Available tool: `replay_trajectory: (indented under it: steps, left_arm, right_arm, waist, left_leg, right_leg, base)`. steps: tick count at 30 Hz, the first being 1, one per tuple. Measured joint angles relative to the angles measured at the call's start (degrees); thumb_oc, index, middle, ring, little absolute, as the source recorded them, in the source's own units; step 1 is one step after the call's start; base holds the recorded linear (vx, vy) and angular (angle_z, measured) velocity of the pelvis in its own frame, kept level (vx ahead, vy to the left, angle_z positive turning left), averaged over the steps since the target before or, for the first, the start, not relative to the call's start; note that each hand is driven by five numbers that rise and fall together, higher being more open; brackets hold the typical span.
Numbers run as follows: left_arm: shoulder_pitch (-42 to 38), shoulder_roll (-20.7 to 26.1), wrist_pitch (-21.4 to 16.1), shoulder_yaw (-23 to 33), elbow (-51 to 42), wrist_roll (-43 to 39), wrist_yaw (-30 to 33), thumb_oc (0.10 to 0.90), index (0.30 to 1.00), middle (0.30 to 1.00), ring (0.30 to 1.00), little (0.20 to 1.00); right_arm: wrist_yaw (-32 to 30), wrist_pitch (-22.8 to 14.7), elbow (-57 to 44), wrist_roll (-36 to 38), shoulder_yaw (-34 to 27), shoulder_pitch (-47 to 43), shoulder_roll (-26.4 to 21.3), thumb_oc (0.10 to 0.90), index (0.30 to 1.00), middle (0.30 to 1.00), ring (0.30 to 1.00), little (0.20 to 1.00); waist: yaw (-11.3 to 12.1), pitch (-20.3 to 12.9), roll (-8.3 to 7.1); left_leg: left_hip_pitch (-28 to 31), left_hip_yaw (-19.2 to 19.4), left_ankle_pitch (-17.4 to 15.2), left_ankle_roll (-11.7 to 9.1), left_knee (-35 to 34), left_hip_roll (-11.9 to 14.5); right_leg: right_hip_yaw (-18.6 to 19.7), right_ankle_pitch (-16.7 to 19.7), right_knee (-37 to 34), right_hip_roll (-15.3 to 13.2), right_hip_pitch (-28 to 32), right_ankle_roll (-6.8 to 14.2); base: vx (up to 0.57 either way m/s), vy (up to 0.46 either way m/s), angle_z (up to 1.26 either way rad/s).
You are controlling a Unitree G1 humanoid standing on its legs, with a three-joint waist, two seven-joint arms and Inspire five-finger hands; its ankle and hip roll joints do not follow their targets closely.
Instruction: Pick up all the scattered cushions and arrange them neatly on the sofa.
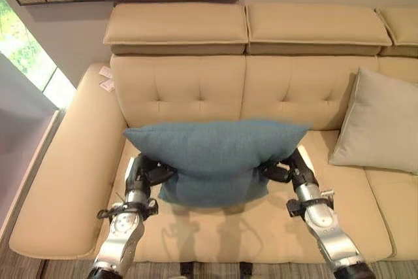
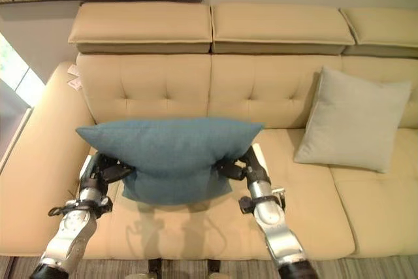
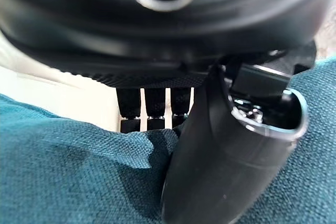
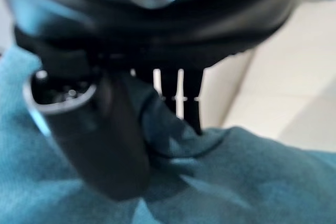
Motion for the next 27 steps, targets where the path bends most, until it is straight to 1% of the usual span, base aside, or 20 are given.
replay_trajectory:
  steps: [2,4,6,7,9,12,13,16,18,20,22,25,27]
  left_arm:
    - [-2.5,-0.1,0.0,-1.4,0.9,-0.1,1.7,0.4,0.3,0.3,0.3,0.3]
    - [-8.0,0.0,-0.3,-2.7,4.1,0.0,4.1,0.4,0.3,0.3,0.3,0.3]
    - [-12.0,0.0,-0.4,-3.3,6.2,-0.1,5.9,0.4,0.3,0.3,0.3,0.3]
    - [-18.0,0.1,-0.7,-3.7,9.9,-0.1,7.4,0.4,0.3,0.3,0.3,0.3]
    - [-23.5,0.5,-1.0,-3.8,12.9,-0.1,9.7,0.4,0.3,0.3,0.3,0.3]
    - [-26.7,0.8,-1.6,-4.2,14.6,-0.1,11.9,0.4,0.3,0.3,0.3,0.3]
    - [-30.3,2.1,-1.8,-5.5,17.5,-0.1,13.3,0.4,0.3,0.3,0.3,0.3]
    - [-37.7,4.1,-1.8,-7.1,21.7,-0.1,14.1,0.4,0.3,0.3,0.3,0.3]
    - [-39.9,4.2,-2.3,-7.9,23.8,-0.2,14.8,0.4,0.3,0.3,0.3,0.3]
    - [-42.3,5.2,-2.5,-9.3,26.4,-0.6,14.9,0.4,0.3,0.3,0.3,0.3]
    - [-44.8,5.6,-2.9,-10.1,28.1,-1.4,15.0,0.4,0.3,0.3,0.3,0.3]
    - [-47.8,6.0,-3.2,-10.4,30.3,-2.5,15.0,0.4,0.3,0.3,0.3,0.3]
    - [-51.3,6.4,-3.3,-11.2,32.8,-3.2,15.0,0.4,0.3,0.3,0.3,0.3]
  right_arm:
    - [-1.8,0.1,1.0,-0.2,0.1,-2.6,0.4,0.4,0.3,0.3,0.3,0.3]
    - [-4.6,0.1,5.6,-0.2,1.2,-9.6,0.7,0.4,0.3,0.3,0.3,0.3]
    - [-6.2,0.3,7.3,-0.1,2.0,-13.8,0.7,0.4,0.3,0.3,0.3,0.3]
    - [-7.7,0.3,9.7,-0.1,2.7,-19.3,0.2,0.4,0.3,0.3,0.3,0.3]
    - [-9.5,0.3,12.7,0.0,3.7,-24.9,0.2,0.4,0.3,0.3,0.3,0.3]
    - [-11.2,0.4,14.0,0.2,4.7,-27.3,0.3,0.4,0.3,0.3,0.3,0.3]
    - [-12.2,0.4,17.5,1.2,6.5,-31.2,0.3,0.4,0.3,0.3,0.3,0.3]
    - [-13.1,0.4,22.4,2.5,8.1,-37.3,-0.4,0.4,0.3,0.3,0.3,0.3]
    - [-13.7,0.4,23.3,3.1,9.1,-38.1,-1.1,0.4,0.3,0.3,0.3,0.3]
    - [-13.9,0.4,26.0,4.1,11.5,-40.4,-1.8,0.4,0.3,0.3,0.3,0.3]
    - [-14.1,0.4,27.1,4.2,11.5,-42.3,-1.9,0.4,0.3,0.3,0.3,0.3]
    - [-14.9,0.4,27.8,4.4,11.7,-44.7,-2.3,0.4,0.3,0.3,0.3,0.3]
    - [-15.1,0.4,30.5,4.6,13.6,-48.7,-3.3,0.4,0.3,0.3,0.3,0.3]
  waist:
    - [-0.4,0.0,0.03]
    - [-0.9,0.2,0.28]
    - [-0.9,0.4,0.53]
    - [-1.0,1.2,0.91]
    - [-1.0,2.0,1.23]
    - [-0.9,2.6,1.49]
    - [-0.9,2.6,1.52]
    - [-0.9,2.7,1.59]
    - [-0.8,2.8,1.72]
    - [-0.9,2.9,1.77]
    - [-0.9,3.9,2.31]
    - [-0.9,4.0,2.35]
    - [-0.9,4.0,2.35]
  left_leg:
    - [-0.5,-0.3,0.3,0.0,0.0,0.0]
    - [-2.2,-0.4,0.8,0.0,0.0,0.0]
    - [-4.1,-0.3,1.6,0.0,0.1,0.1]
    - [-6.5,-0.4,2.3,0.0,0.0,0.2]
    - [-8.9,-0.4,2.9,-0.1,0.0,0.4]
    - [-10.1,-0.4,3.0,-0.2,0.0,0.7]
    - [-11.4,-0.4,3.2,-0.4,0.0,0.9]
    - [-15.1,-0.3,3.8,-0.6,0.0,1.1]
    - [-15.6,-0.4,3.8,-0.6,0.1,1.3]
    - [-16.0,-0.2,3.8,-0.6,0.1,1.2]
    - [-16.3,-0.2,3.8,-0.6,0.1,1.1]
    - [-17.9,-0.2,3.8,-0.6,0.1,1.1]
    - [-19.8,-0.3,3.8,-0.6,0.1,1.2]
  right_leg:
    - [-0.5,0.2,0.0,0.0,-0.3,-0.1]
    - [-0.8,0.7,0.0,0.0,-1.9,0.0]
    - [-0.8,1.3,0.0,0.1,-3.9,-0.1]
    - [-0.8,2.0,0.0,0.1,-6.3,-0.3]
    - [-0.8,2.7,0.0,0.4,-8.7,-0.4]
    - [-0.8,2.8,0.0,0.8,-9.9,-0.4]
    - [-0.8,2.9,0.0,1.0,-11.3,-0.5]
    - [-0.7,3.5,0.0,1.3,-15.0,-1.2]
    - [-0.8,3.5,0.0,1.3,-15.5,-1.3]
    - [-0.7,3.5,0.0,1.0,-16.0,-1.2]
    - [-0.7,3.5,0.0,0.9,-16.2,-1.2]
    - [-0.7,3.5,0.0,0.9,-17.8,-1.2]
    - [-0.7,3.5,0.0,1.0,-19.7,-1.3]
  base:
    - [-0.06,-0.008,0.09]
    - [-0.09,-0.039,0.03]
    - [-0.11,-0.048,-0.01]
    - [-0.06,-0.027,-0.01]
    - [-0.05,-0.031,-0.03]
    - [-0.01,-0.021,-0.02]
    - [-0.01,-0.022,-0.05]
    - [0.0,-0.008,-0.02]
    - [0.0,0.0,0.0]
    - [0.0,0.0,0.0]
    - [0.01,-0.017,0.0]
    - [0.0,-0.012,0.0]
    - [0.0,-0.018,0.0]
